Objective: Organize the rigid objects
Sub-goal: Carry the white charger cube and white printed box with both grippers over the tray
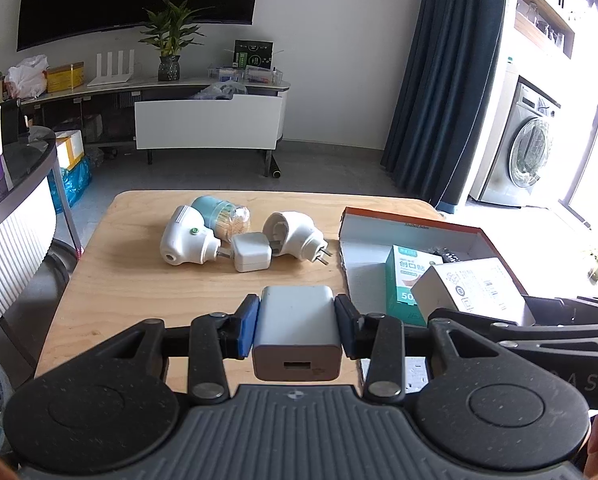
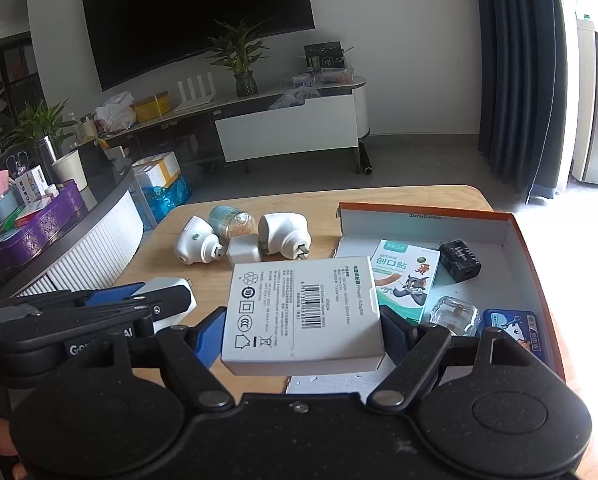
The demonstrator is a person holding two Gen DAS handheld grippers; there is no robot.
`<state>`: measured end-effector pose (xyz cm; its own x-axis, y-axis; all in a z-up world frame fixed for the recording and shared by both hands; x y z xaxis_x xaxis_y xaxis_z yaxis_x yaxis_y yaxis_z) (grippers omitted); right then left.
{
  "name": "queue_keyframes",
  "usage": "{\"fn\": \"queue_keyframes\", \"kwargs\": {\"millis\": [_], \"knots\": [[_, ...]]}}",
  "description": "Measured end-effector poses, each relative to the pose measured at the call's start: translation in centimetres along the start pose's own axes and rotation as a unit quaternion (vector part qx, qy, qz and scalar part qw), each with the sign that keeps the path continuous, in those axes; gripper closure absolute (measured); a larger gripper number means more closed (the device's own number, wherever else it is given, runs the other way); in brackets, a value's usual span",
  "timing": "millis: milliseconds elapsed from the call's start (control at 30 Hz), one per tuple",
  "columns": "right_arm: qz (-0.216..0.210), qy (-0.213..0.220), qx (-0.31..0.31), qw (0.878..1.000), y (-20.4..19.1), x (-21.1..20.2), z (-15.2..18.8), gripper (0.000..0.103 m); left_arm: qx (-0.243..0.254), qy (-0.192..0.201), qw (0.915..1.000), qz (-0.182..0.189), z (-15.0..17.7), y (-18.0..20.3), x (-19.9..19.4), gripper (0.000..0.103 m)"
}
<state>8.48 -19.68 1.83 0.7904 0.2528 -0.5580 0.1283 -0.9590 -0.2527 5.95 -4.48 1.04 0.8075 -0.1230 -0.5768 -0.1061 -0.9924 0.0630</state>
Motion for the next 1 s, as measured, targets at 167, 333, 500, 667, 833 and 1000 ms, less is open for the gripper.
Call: {"fn": "queue_keyframes", "kwargs": {"millis": [167,333,500,667,833,1000], "knots": [[0.006,0.006,0.006,1.0,0.7,-0.6,-0.1,0.01,0.008,0.002,0.9999,0.006,-0.2,0.8,-0.1,0.062],[0.013,0.014,0.014,1.0,1.6,-1.2,-0.3,0.01,0.013,0.003,0.9998,0.014,-0.4,1.6,-0.2,0.062],[0.023,0.022,0.021,0.999,2.6,-1.8,-0.3,0.01,0.019,0.004,0.9996,0.023,-0.5,2.5,-0.1,0.062],[0.034,0.03,0.028,0.999,3.4,-2.5,-0.4,0.01,0.024,0.007,0.9991,0.034,-0.8,3.4,-0.1,0.062],[0.047,0.039,0.036,0.997,4.4,-3.2,-0.4,0.01,0.032,0.009,0.9984,0.045,-1.0,4.5,0.1,0.062],[0.056,0.045,0.044,0.996,5.3,-3.9,-0.4,0.01,0.038,0.008,0.9978,0.053,-1.1,5.3,0.3,0.062]]}}
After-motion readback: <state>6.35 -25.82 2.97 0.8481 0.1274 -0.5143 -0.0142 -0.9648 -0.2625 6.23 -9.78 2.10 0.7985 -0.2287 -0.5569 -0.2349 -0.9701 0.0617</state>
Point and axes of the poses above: each gripper's, at about its wrist camera, not at the fingertips, and x roughly the way its jaws point, y to its right, z to its underside, the point moved 1 cm from there along x, roughly the way its jaws point, and after that the axes turned 6 degrees about -z, right-handed, at the moved point
